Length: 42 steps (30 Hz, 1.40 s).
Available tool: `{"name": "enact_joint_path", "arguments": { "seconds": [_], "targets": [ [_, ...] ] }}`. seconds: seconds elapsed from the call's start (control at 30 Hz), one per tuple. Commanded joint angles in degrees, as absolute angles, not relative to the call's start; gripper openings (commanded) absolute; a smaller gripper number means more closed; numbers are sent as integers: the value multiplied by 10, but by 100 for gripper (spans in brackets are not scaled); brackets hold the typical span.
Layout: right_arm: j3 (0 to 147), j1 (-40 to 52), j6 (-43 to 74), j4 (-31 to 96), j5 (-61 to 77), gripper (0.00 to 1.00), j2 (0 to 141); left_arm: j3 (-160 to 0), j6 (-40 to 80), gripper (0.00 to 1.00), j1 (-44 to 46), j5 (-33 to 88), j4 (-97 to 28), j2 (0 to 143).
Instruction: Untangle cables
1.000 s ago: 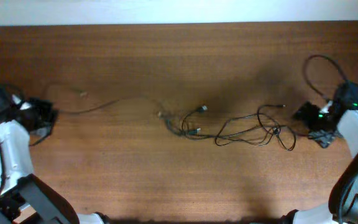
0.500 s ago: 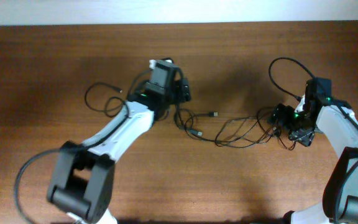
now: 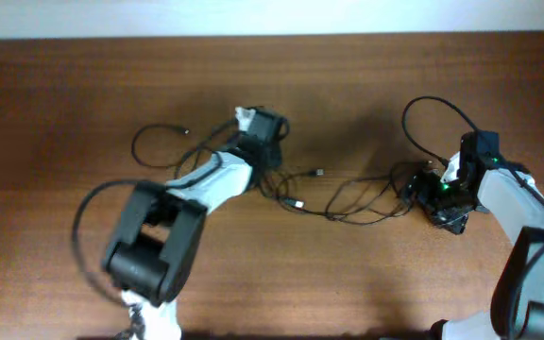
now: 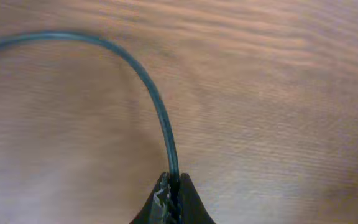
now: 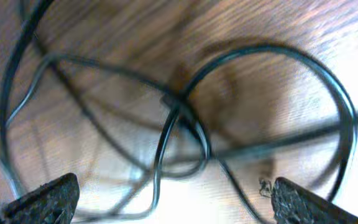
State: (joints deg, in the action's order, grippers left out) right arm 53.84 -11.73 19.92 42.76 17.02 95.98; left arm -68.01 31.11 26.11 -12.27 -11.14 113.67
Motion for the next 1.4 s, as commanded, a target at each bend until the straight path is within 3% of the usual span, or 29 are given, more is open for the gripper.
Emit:
{"name": "enact_joint_path", "arguments": {
  "seconds": [0.0, 0.1, 0.2, 0.23, 0.3, 0.4, 0.43, 0.5, 0.57, 0.67, 0.73, 0.8, 0.87, 0.9, 0.97, 1.1, 1.23, 1.3, 1.37],
  "targets": [
    [535, -113, 52, 472, 341, 99, 837, -684, 309, 0, 233, -129, -201, 949],
    [535, -43, 39, 482, 436, 99, 744, -684, 309, 0, 233, -11, -246, 835],
    [533, 87, 230, 384, 433, 97, 774, -684, 325, 0, 233, 67, -263, 818],
    [532, 115, 337, 323, 433, 83, 792, -684, 354, 0, 231, 67, -278, 818],
    [532, 141, 431, 267, 434, 61, 817, -684, 371, 0, 230, 68, -280, 816],
    [532, 192, 453, 229, 435, 42, 872, -684, 469, 0, 218, 69, -284, 812],
    [532, 204, 430, 229, 433, 41, 885, -684, 472, 0, 207, 69, -288, 807],
    [532, 232, 414, 230, 433, 52, 901, -684, 471, 0, 184, 69, -295, 793],
    [526, 273, 300, 189, 433, 61, 906, -684, 496, 0, 157, 69, -303, 787],
    [490, 317, 84, 74, 432, 84, 908, -684, 640, 0, 113, 92, -378, 787],
    [486, 335, 64, 37, 386, 85, 934, -684, 651, 0, 78, 178, -393, 787],
    [486, 349, 80, 16, 393, 65, 966, -684, 653, 0, 61, 223, -394, 787],
    [486, 364, 79, 18, 442, 19, 967, -684, 653, 0, 51, 222, -398, 787],
    [487, 362, 79, 18, 463, 4, 955, -684, 640, 0, 50, 202, -398, 787],
    [488, 347, 69, 16, 540, 4, 882, -683, 546, 0, 55, 173, -422, 788],
    [488, 296, 47, 19, 583, 4, 668, -641, 530, 0, 86, 77, -450, 788],
    [488, 206, 47, 78, 581, 4, 590, -604, 531, 0, 90, -77, -451, 788],
    [488, 137, 49, 163, 486, 4, 593, -597, 535, 0, 89, -150, -451, 788],
    [488, 110, 100, 300, 218, 4, 600, -597, 581, 0, 74, -178, -451, 788]
  ]
}}
